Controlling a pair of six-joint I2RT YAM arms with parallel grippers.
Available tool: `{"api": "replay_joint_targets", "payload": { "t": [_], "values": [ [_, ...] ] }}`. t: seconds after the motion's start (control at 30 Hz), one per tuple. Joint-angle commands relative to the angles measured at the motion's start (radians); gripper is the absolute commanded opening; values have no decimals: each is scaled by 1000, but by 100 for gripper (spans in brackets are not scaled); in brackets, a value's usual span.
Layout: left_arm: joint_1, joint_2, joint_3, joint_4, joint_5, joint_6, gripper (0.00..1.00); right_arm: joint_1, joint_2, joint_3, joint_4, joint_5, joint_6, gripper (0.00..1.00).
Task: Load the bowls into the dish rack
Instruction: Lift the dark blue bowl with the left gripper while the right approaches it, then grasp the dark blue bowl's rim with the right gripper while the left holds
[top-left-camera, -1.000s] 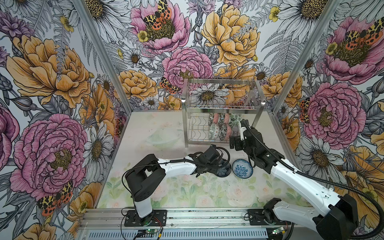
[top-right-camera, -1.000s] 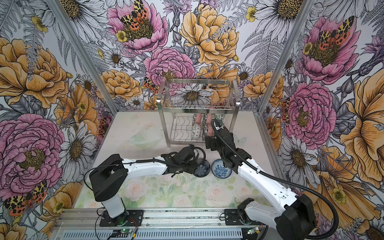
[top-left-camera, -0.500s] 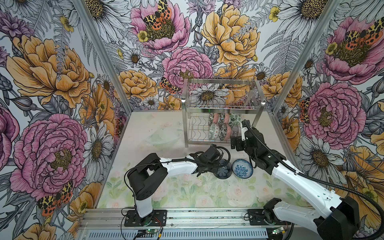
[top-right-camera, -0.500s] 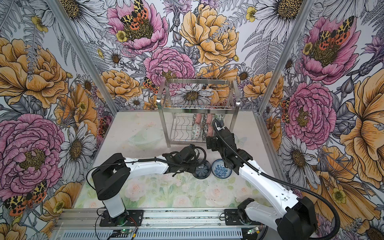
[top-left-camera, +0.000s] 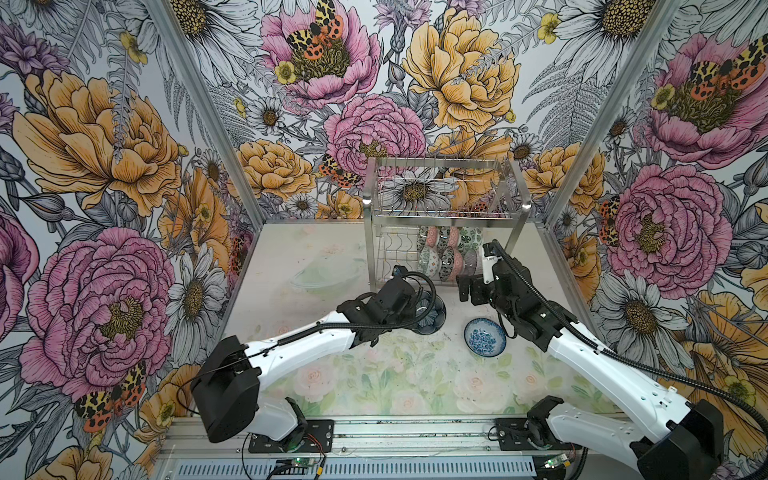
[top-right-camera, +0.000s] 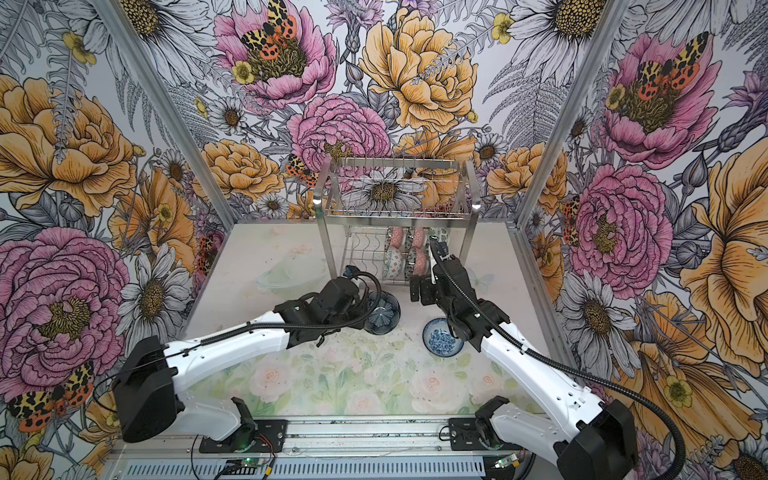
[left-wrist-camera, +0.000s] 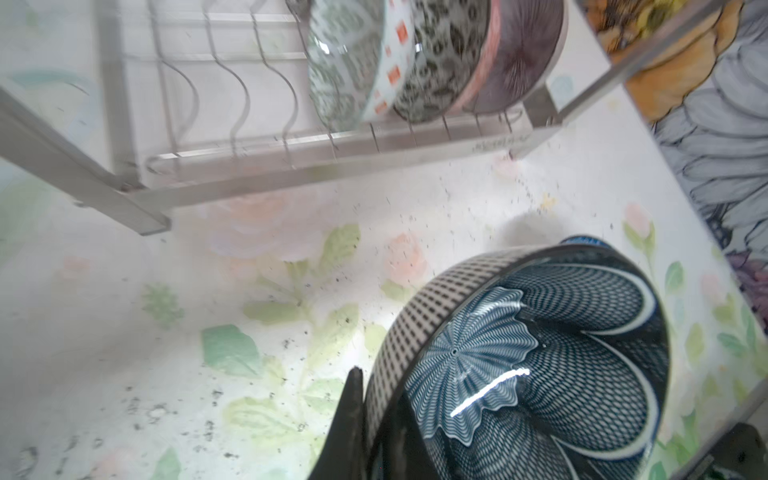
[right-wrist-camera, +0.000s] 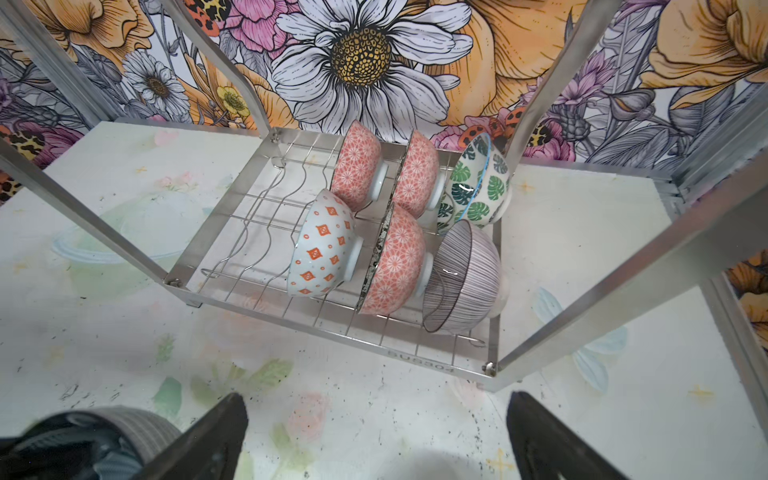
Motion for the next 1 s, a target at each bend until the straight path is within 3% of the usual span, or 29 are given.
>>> {"api": "replay_joint_targets", "payload": {
  "t": [0.0, 0.27, 0.53, 0.8, 0.97],
  "values": [
    [39, -92, -26, 31, -107, -1, 0, 29, -26, 62, -7, -66, 49, 100],
    [82, -174, -10, 114, -177, 3, 0, 232, 68, 188, -14, -24, 115, 100],
    [82, -180, 14, 200, -186, 28, 0, 319, 212, 240, 97, 15, 190, 93],
    [88, -197, 28, 223, -182, 52, 0, 331, 282, 225, 223, 67, 264, 69],
    [98, -206, 21, 225, -168, 57, 0, 332, 304, 243, 237, 76, 247, 43]
  ]
}}
